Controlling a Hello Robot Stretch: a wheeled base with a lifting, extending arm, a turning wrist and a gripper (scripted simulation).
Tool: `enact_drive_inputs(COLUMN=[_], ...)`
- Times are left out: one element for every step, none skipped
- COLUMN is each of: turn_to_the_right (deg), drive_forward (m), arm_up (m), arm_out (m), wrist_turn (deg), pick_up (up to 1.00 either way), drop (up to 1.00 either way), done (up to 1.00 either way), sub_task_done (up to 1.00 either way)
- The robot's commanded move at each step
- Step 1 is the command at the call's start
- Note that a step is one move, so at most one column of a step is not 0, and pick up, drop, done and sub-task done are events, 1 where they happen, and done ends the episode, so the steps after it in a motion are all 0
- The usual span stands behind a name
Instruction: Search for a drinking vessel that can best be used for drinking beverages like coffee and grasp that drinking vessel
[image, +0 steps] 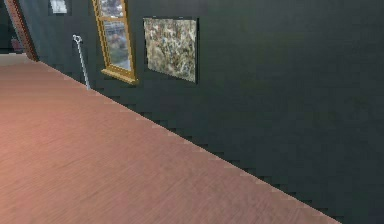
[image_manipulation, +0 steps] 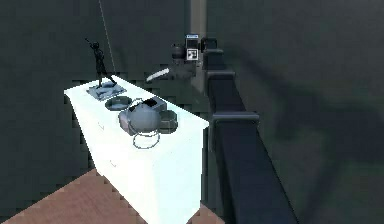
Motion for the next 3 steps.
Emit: enact_drive_inputs(turn_to_the_right=[0.0,0.0,0.0], drive_forward=[0.00,0.00,0.00], arm_up=[-0.28,0.00,0.10], arm_out=[0.00,0.00,0.00], wrist_turn=[0.0,0.0,0.0], pick_up=[0.00,1.00,0.00], drop=[0.00,0.00,0.00], done=[0.00,0.00,0.00], sub_task_done=[0.00,0.00,0.00])
